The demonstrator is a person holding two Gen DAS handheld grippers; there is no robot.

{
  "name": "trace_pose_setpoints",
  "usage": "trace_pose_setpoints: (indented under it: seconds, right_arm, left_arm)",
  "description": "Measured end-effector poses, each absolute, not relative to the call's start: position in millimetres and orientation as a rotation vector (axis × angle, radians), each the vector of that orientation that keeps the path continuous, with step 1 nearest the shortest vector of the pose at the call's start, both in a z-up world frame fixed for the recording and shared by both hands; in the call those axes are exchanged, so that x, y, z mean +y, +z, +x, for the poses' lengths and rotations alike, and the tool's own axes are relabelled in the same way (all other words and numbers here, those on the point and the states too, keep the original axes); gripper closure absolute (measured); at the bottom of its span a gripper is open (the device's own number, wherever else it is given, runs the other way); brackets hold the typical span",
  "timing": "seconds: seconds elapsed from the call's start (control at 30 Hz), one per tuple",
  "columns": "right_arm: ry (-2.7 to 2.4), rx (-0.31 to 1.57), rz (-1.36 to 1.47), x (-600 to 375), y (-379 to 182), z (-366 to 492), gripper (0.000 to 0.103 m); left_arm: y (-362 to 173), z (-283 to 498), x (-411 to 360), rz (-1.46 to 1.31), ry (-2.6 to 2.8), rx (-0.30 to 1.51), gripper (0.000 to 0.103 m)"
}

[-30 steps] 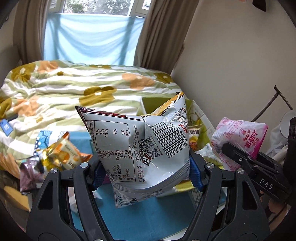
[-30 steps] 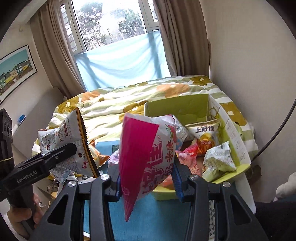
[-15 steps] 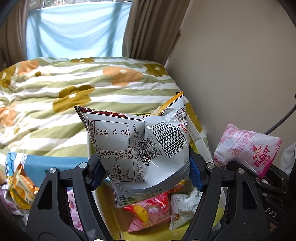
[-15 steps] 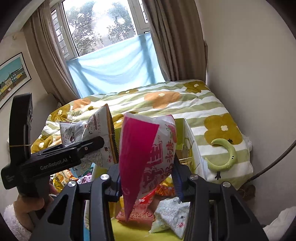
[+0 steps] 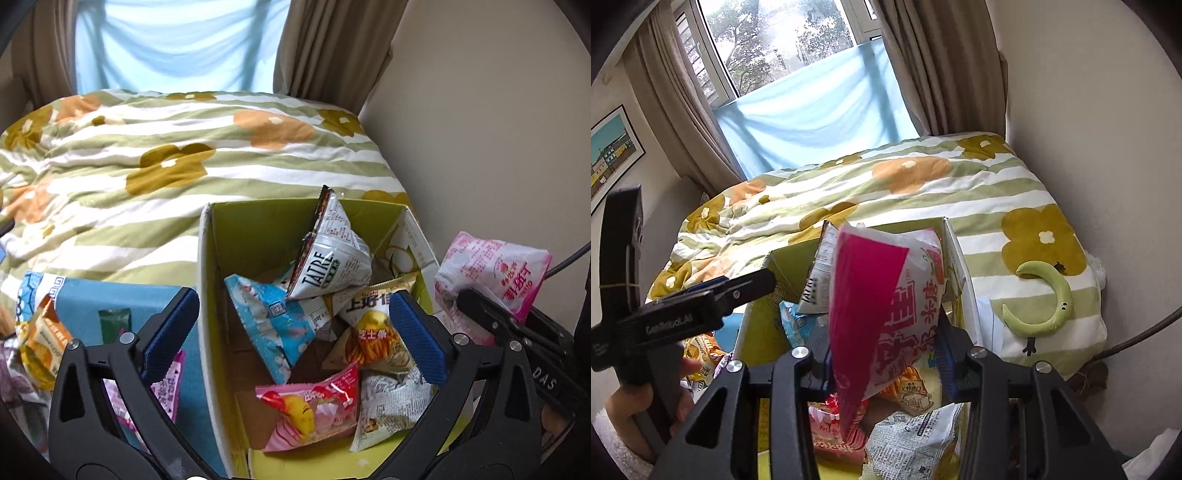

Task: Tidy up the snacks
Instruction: 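Carry the white bag in the left gripper while the right carries the pink bag into the box, then open both grippers over the box and withdraw them toward the table snacks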

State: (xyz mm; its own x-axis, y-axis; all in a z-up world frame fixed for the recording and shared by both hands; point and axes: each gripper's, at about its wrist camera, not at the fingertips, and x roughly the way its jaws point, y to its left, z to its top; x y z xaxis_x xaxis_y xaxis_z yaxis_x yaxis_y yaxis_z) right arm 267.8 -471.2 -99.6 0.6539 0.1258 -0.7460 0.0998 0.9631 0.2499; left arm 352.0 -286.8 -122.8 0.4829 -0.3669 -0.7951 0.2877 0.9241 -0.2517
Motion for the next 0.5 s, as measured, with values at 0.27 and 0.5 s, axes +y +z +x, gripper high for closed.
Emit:
trace_pose_setpoints:
  seconds: [0.27, 0.5]
  right_arm:
    - [0.029, 0.889, 0.269, -469.2, -101.6, 288.6, 0.063]
    - [-0.009, 0.941, 0.224, -467.3, -116.1, 321.3, 0.059]
  left_arm:
    - [-116.3, 323.8, -260.8, -0.075, -0.369, 0.978, 0.001]
    - [-109.3, 314.7, -238.5, -0.078, -0.322, 0.955, 0.001]
